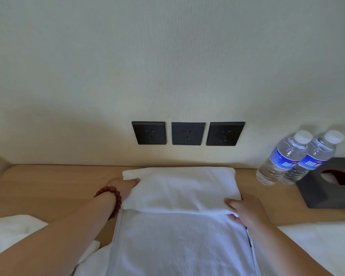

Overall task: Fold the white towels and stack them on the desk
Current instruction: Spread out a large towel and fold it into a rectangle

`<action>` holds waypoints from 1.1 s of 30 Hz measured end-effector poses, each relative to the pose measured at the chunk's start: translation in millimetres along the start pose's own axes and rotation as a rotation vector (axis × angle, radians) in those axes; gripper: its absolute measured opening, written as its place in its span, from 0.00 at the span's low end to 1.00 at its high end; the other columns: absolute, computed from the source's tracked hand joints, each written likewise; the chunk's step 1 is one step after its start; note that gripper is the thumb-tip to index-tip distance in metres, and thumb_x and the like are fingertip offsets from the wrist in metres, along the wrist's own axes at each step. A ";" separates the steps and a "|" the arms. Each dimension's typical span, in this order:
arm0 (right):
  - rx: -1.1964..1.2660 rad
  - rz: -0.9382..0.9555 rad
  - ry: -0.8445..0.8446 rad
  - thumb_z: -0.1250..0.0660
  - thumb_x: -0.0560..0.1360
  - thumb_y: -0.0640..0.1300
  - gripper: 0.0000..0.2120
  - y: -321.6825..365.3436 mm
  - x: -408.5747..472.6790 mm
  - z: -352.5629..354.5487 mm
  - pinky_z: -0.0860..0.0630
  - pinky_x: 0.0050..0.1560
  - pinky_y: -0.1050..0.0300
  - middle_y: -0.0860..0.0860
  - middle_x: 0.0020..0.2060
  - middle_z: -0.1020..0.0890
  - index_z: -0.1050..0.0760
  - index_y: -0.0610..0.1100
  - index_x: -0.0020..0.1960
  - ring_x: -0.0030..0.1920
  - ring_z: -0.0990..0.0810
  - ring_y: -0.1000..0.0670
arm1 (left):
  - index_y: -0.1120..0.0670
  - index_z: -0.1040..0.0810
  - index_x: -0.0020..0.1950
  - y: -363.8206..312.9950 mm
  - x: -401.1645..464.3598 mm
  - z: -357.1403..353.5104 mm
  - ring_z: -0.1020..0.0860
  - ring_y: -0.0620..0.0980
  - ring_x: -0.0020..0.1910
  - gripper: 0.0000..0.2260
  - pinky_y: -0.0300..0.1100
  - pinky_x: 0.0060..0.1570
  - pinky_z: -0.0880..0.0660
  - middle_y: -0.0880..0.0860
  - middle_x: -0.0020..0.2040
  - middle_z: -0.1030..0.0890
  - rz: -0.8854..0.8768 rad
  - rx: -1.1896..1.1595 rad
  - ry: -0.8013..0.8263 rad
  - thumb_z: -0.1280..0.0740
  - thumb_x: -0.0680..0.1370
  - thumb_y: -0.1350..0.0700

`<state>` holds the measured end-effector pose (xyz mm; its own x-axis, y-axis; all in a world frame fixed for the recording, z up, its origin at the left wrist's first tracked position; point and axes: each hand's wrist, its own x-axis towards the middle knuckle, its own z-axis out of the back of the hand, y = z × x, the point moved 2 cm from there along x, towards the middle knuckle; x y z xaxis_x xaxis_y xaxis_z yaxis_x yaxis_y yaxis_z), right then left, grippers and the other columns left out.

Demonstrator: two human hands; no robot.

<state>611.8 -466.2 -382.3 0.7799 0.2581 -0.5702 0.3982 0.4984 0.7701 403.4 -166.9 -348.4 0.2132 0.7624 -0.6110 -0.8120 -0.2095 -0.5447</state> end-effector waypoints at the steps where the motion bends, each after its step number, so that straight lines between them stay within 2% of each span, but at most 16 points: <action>1: 0.083 -0.027 -0.001 0.27 0.74 0.36 0.06 -1.9 1.5 -0.1 0.16 0.38 0.51 0.41 0.44 0.15 0.19 0.36 0.50 0.45 0.15 0.41 | 0.63 0.24 0.65 1.3 1.5 0.8 0.21 0.54 0.43 0.30 0.47 0.50 0.22 0.54 0.43 0.22 0.010 -0.076 0.009 0.27 0.74 0.41; 3: 0.288 -0.107 0.007 0.32 0.78 0.35 0.04 -3.6 1.3 -1.5 0.17 0.35 0.55 0.41 0.47 0.16 0.22 0.36 0.53 0.43 0.14 0.43 | 0.63 0.25 0.66 1.4 3.2 4.4 0.21 0.56 0.48 0.32 0.47 0.50 0.22 0.55 0.48 0.21 0.014 -0.183 0.012 0.26 0.73 0.39; 5: 0.393 -0.159 0.003 0.35 0.80 0.34 0.05 -3.7 0.2 -2.7 0.17 0.34 0.56 0.40 0.47 0.17 0.22 0.35 0.54 0.42 0.16 0.43 | 0.61 0.24 0.61 4.2 5.4 6.0 0.21 0.56 0.47 0.30 0.48 0.49 0.22 0.55 0.48 0.20 0.001 -0.156 0.037 0.27 0.73 0.38; 8: 0.147 -0.137 -0.068 0.37 0.79 0.36 0.05 -11.6 0.8 -3.2 0.21 0.28 0.58 0.43 0.43 0.19 0.23 0.37 0.53 0.33 0.20 0.46 | 0.57 0.22 0.57 12.6 3.4 3.4 0.22 0.51 0.42 0.21 0.45 0.42 0.25 0.51 0.43 0.22 -0.044 -0.031 0.060 0.27 0.75 0.41; 10: -0.320 0.076 -0.214 0.37 0.76 0.42 0.09 -11.9 -0.4 -1.1 0.21 0.34 0.51 0.44 0.42 0.18 0.24 0.39 0.53 0.34 0.20 0.45 | 0.56 0.22 0.55 14.1 4.2 2.3 0.23 0.50 0.41 0.18 0.44 0.41 0.26 0.50 0.42 0.21 -0.105 0.031 0.007 0.27 0.75 0.44; 12: -0.718 0.386 -0.380 0.37 0.72 0.45 0.16 -10.4 -3.1 -2.8 0.24 0.42 0.49 0.42 0.50 0.21 0.25 0.40 0.58 0.43 0.24 0.42 | 0.56 0.21 0.56 9.8 3.4 5.7 0.22 0.51 0.41 0.19 0.43 0.40 0.26 0.51 0.44 0.21 -0.146 0.113 -0.085 0.28 0.75 0.43; 14: -0.814 0.608 -0.490 0.29 0.67 0.40 0.22 -6.2 -13.0 -11.4 0.23 0.48 0.45 0.39 0.55 0.23 0.23 0.40 0.61 0.51 0.24 0.36 | 0.56 0.22 0.53 7.2 1.5 8.7 0.22 0.52 0.42 0.19 0.43 0.40 0.26 0.52 0.44 0.20 -0.124 0.150 -0.111 0.29 0.75 0.40; 16: -0.851 0.796 -0.522 0.26 0.64 0.38 0.25 2.4 -27.4 -26.1 0.25 0.55 0.40 0.38 0.59 0.24 0.22 0.40 0.61 0.57 0.24 0.34 | 0.57 0.23 0.47 12.6 -2.9 5.2 0.21 0.52 0.42 0.21 0.45 0.43 0.22 0.53 0.43 0.20 -0.024 0.088 -0.008 0.27 0.72 0.38; 18: -0.889 0.997 -0.447 0.26 0.65 0.40 0.24 7.2 -41.4 -41.7 0.28 0.60 0.40 0.40 0.63 0.25 0.23 0.41 0.61 0.61 0.25 0.36 | 0.55 0.24 0.45 21.8 -10.5 -2.3 0.20 0.52 0.42 0.20 0.42 0.38 0.22 0.53 0.44 0.19 0.030 0.040 0.116 0.24 0.70 0.40; 20: -0.917 1.192 -0.259 0.27 0.67 0.43 0.24 4.1 -54.6 -58.4 0.29 0.65 0.42 0.43 0.64 0.26 0.24 0.43 0.62 0.63 0.25 0.39 | 0.55 0.22 0.47 28.1 -13.9 -6.9 0.19 0.50 0.41 0.19 0.39 0.32 0.25 0.52 0.44 0.18 0.010 -0.001 0.163 0.21 0.69 0.44; 23: -1.053 1.400 0.004 0.30 0.70 0.48 0.25 -8.6 -73.6 -89.5 0.34 0.70 0.41 0.46 0.66 0.27 0.27 0.47 0.66 0.66 0.27 0.43 | 0.56 0.20 0.47 29.9 -13.3 -5.7 0.18 0.51 0.42 0.15 0.41 0.34 0.25 0.52 0.43 0.17 -0.002 -0.142 0.145 0.20 0.70 0.49; 25: -1.134 1.418 0.075 0.30 0.69 0.48 0.28 -14.4 -77.8 -111.6 0.33 0.71 0.40 0.46 0.66 0.26 0.28 0.48 0.69 0.66 0.27 0.43 | 0.57 0.18 0.47 31.2 -13.4 -3.1 0.16 0.54 0.41 0.15 0.43 0.36 0.22 0.53 0.40 0.14 0.044 -0.229 0.160 0.21 0.70 0.48; 28: -1.192 1.394 0.064 0.29 0.66 0.44 0.32 -11.5 -78.2 -139.6 0.26 0.65 0.42 0.46 0.62 0.24 0.30 0.47 0.70 0.61 0.23 0.42 | 0.59 0.17 0.49 36.7 -8.7 -8.1 0.15 0.57 0.47 0.19 0.51 0.50 0.18 0.56 0.42 0.14 0.113 -0.243 0.207 0.21 0.69 0.45; 29: -1.198 1.386 0.034 0.32 0.67 0.41 0.30 -7.7 -79.2 -147.2 0.23 0.60 0.44 0.46 0.59 0.23 0.29 0.46 0.69 0.57 0.22 0.42 | 0.59 0.17 0.49 37.4 -7.9 -8.8 0.16 0.57 0.46 0.20 0.50 0.49 0.19 0.57 0.43 0.14 0.125 -0.233 0.210 0.22 0.70 0.44; 31: -1.174 1.365 -0.029 0.38 0.68 0.39 0.26 -2.4 -78.8 -160.8 0.21 0.48 0.49 0.47 0.51 0.22 0.27 0.45 0.66 0.47 0.21 0.44 | 0.61 0.19 0.49 35.9 -4.6 -10.2 0.19 0.56 0.37 0.21 0.46 0.40 0.20 0.57 0.40 0.16 0.141 -0.238 0.215 0.25 0.73 0.42; 33: -1.160 1.326 -0.058 0.33 0.66 0.39 0.23 5.5 -76.6 -169.5 0.24 0.38 0.52 0.48 0.43 0.21 0.24 0.46 0.62 0.39 0.22 0.46 | 0.61 0.19 0.50 31.2 -0.7 -9.6 0.21 0.54 0.32 0.23 0.45 0.38 0.20 0.58 0.36 0.17 0.120 -0.219 0.184 0.30 0.76 0.40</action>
<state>472.4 -343.0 -382.9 0.2884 0.9258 0.2444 -0.9575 0.2805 0.0673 383.1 -179.9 -370.5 0.2339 0.6045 -0.7615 -0.7053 -0.4336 -0.5609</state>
